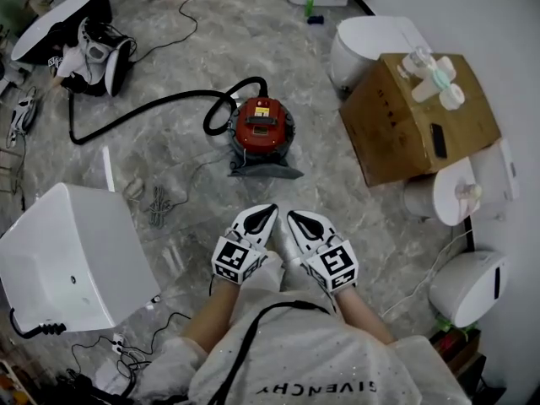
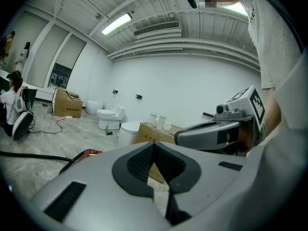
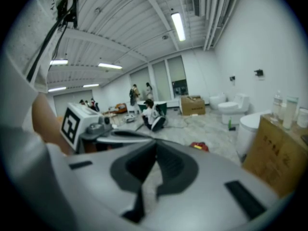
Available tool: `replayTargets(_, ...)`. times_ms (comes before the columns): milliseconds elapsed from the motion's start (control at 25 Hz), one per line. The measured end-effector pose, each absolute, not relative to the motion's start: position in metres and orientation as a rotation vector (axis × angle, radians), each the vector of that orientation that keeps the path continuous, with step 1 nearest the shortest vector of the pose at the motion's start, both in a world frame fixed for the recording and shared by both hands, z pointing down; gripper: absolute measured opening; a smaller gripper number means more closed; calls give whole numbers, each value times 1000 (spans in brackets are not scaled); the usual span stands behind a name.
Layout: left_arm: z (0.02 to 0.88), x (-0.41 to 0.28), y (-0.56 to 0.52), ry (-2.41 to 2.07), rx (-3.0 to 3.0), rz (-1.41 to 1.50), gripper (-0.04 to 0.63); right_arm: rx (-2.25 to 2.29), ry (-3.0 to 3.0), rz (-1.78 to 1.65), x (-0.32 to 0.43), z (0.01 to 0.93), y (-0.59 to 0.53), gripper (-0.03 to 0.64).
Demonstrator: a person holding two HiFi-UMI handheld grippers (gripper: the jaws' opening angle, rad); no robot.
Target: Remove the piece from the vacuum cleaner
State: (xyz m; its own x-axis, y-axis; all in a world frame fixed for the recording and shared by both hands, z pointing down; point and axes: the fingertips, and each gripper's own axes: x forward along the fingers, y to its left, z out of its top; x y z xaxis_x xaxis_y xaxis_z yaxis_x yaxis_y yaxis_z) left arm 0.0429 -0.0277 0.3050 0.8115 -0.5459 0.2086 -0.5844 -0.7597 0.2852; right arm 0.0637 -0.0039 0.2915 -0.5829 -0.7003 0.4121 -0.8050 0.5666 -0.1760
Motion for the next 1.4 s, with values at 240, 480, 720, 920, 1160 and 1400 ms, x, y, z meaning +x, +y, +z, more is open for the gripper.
replayTargets(240,330,44,-54,-839,2635,233,23,1188,-2482,533,64,312,-27,14)
replayTargets(480,357,49,-78,-861,2593,247,23,1131,-2480,550,71,336,-52,14)
replayTargets(720,401,63,-104,-894,2526,248,23,1051,-2498,570,78,386,-82,14)
replayTargets(920,450,69,-136,-949,2461,238,23,997,-2499,624,83,437,-114,14)
replayTargets(1160,503,72,-158,-965,2439,274,23,961,-2472,641,89,494,-134,14)
replayTargets(1400,543,82,-165,-905,2432,323,23,920,-2455,684,89,538,-146,14)
